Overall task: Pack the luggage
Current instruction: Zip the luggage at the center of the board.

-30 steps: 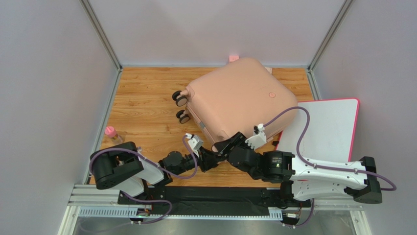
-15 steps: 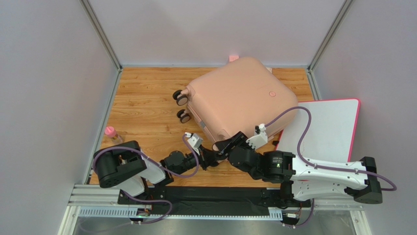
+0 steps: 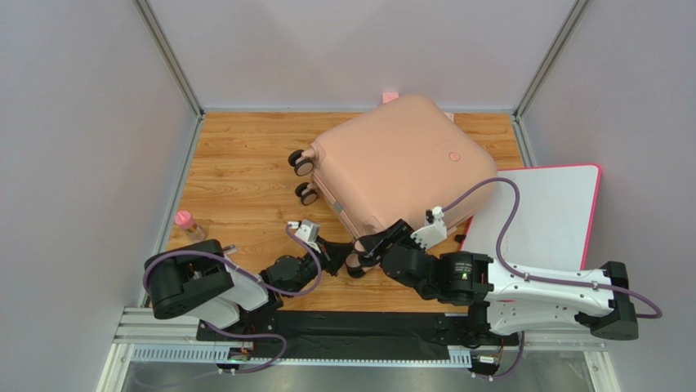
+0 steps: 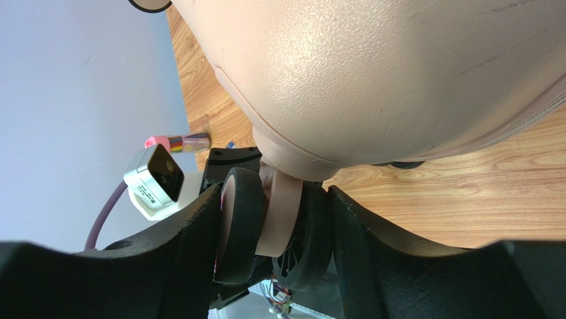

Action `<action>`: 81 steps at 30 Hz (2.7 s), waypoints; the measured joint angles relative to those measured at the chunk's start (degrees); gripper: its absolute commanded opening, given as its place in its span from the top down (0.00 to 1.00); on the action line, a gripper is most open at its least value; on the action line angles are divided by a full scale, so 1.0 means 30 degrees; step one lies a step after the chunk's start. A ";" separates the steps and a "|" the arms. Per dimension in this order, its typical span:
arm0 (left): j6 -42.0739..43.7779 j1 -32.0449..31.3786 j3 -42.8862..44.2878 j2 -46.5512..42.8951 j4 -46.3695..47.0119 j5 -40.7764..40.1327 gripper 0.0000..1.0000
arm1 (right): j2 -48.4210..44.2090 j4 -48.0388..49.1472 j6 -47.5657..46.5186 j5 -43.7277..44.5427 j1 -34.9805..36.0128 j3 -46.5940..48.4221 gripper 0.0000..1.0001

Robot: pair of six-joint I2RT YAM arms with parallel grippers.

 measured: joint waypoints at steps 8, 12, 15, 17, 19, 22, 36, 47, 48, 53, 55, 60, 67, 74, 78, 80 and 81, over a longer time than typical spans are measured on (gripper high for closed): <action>-0.0138 0.0656 0.0051 -0.0138 -0.0109 -0.1224 1.00 | -0.0087 -0.0029 0.0102 -0.0015 0.0015 -0.0022 1.00; -0.0335 0.1836 0.0051 -0.0459 -0.0277 -0.1231 1.00 | -0.0153 -0.0029 0.0146 0.0029 0.0073 -0.0087 1.00; -0.0510 0.2484 0.0051 -0.0889 -0.0481 -0.1137 1.00 | -0.0204 -0.0029 0.0175 0.0051 0.0109 -0.0109 1.00; -0.0627 0.2885 0.0051 -0.1268 -0.0576 -0.1005 1.00 | -0.0233 -0.0029 0.0197 0.0087 0.0109 -0.0109 1.00; -0.0634 0.3665 0.0058 -0.1727 -0.0627 -0.1253 1.00 | -0.0248 -0.0073 0.0204 0.0080 0.0131 -0.0109 1.00; -0.0743 0.4954 0.0124 -0.2178 -0.0860 -0.1326 1.00 | -0.0248 -0.0080 0.0219 0.0095 0.0160 -0.0117 1.00; 0.0867 0.6448 -0.0175 -0.1100 -0.0918 0.6033 0.55 | -0.0816 0.0233 0.0284 0.0102 0.0255 -0.0576 1.00; 0.1559 0.7439 0.0153 0.0262 -0.0903 1.1409 0.30 | -0.1297 0.0415 0.0284 0.0117 0.0423 -0.0903 1.00; 0.1596 0.7439 0.0219 0.0452 -0.0903 1.1475 0.30 | -0.1311 0.0415 0.0284 0.0124 0.0423 -0.0918 1.00; 0.1931 0.7555 0.0758 0.0984 -0.0962 1.1963 0.30 | -0.1392 0.0423 0.0284 0.0146 0.0459 -0.0962 1.00; 0.2106 0.7562 0.0998 0.0976 -0.0933 1.2080 0.30 | -0.1392 0.0423 0.0284 0.0160 0.0466 -0.0962 1.00; 0.2419 0.8116 0.1188 0.0896 -0.0933 1.2422 0.30 | -0.1392 0.0423 0.0270 0.0175 0.0481 -0.0962 1.00; 0.2484 0.8546 0.1625 0.0903 -0.0933 1.2852 0.30 | -0.1384 0.0430 0.0233 0.0175 0.0488 -0.0962 1.00; 0.2470 0.8546 0.2033 0.0933 -0.0947 1.3668 0.45 | -0.1304 0.0481 0.0109 0.0211 0.0488 -0.0947 1.00; 0.2412 0.8546 0.2033 0.0925 -0.0903 1.3952 0.63 | -0.1209 0.0481 0.0087 0.0233 0.0495 -0.0918 1.00; 0.2404 0.8546 0.2033 0.0925 -0.0882 1.3952 0.67 | -0.1180 0.0488 0.0073 0.0240 0.0495 -0.0911 1.00; 0.2397 0.8546 0.2033 0.0925 -0.0918 1.3916 0.69 | -0.1166 0.0481 0.0058 0.0248 0.0495 -0.0882 1.00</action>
